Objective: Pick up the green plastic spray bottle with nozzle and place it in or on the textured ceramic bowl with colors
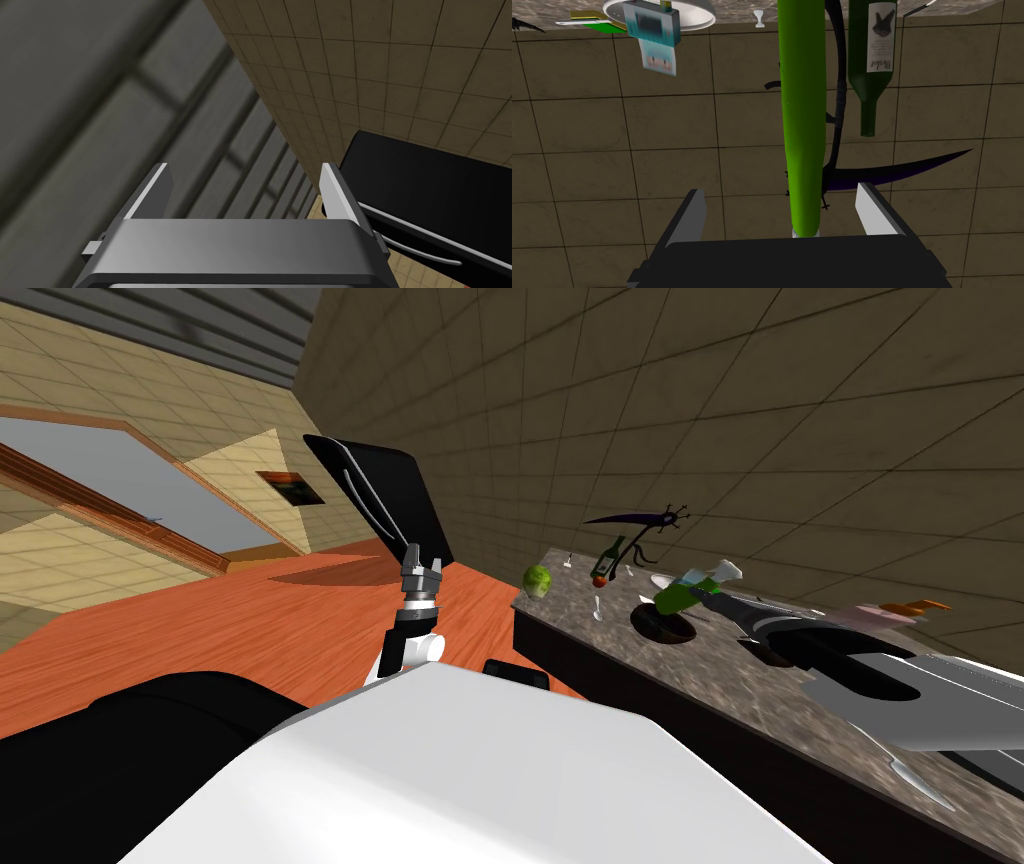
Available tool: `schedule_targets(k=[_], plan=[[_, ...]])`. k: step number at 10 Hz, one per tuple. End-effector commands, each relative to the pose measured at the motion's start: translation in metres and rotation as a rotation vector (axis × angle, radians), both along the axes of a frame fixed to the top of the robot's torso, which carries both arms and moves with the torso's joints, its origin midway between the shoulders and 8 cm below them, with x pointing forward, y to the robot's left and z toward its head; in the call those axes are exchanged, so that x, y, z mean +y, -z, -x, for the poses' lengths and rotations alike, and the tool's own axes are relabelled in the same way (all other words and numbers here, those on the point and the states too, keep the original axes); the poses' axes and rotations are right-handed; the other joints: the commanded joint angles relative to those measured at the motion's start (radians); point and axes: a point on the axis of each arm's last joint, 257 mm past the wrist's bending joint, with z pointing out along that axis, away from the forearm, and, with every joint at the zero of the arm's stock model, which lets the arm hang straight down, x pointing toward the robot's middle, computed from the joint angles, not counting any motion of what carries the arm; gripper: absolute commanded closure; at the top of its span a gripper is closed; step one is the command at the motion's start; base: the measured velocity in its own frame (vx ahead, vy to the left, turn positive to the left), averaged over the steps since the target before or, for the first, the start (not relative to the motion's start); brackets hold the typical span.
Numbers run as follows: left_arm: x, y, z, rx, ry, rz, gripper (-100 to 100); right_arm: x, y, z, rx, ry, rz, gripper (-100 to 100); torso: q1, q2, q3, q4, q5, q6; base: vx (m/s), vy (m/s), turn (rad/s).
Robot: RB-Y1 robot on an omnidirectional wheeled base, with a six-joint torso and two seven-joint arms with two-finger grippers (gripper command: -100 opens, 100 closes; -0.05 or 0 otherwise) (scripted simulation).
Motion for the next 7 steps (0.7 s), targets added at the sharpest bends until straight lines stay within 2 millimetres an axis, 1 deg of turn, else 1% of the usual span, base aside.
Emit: schedule_targets(k=[1, 2, 3, 4, 5, 6, 7], plan=[[0.0, 0.0, 0.0, 0.0, 0.0, 0.0, 0, 0.0, 0.0, 0.0, 0.0, 0.0, 0.0, 0, 0.0, 0.0, 0.0, 0.0, 0.0, 0.0, 0.0, 0.0, 0.0], [0.0, 0.0, 0.0, 0.0, 0.0, 0.0, 0, 0.002, 0.001, -0.011, -0.001, -0.03, -0.013, -100, 0.0, 0.0, 0.0, 0.0, 0.0, 0.0, 0.009, 0.052, -0.057], [0.0, 0.0, 0.0, 0.0, 0.0, 0.0, 0, -0.005, 0.004, -0.012, -0.001, -0.02, -0.014, -100, 0.003, -0.001, 0.0, 0.0, 0.0, 0.0, -0.001, 0.066, -0.029], [0.0, 0.0, 0.0, 0.0, 0.0, 0.0, 0, -0.002, 0.002, -0.021, -0.002, -0.047, -0.022, -100, 0.004, 0.0, 0.0, 0.0, 0.001, 0.0, -0.003, 0.079, -0.043], [0.0, 0.0, 0.0, 0.0, 0.0, 0.0, 0, -0.005, 0.006, -0.024, -0.001, -0.05, -0.027, -100, 0.005, 0.0, 0.0, 0.0, 0.001, 0.0, -0.012, 0.075, -0.028], [0.0, 0.0, 0.0, 0.0, 0.0, 0.0, 0, -0.011, 0.006, -0.024, -0.001, -0.038, -0.025, -100, 0.005, 0.0, 0.0, 0.0, 0.001, 0.0, -0.007, 0.035, 0.0], [0.0, 0.0, 0.0, 0.0, 0.0, 0.0, 0, -0.008, 0.004, -0.032, -0.001, -0.069, -0.032, -100, 0.003, 0.0, 0.0, 0.0, 0.001, 0.0, 0.006, 0.053, -0.047]])
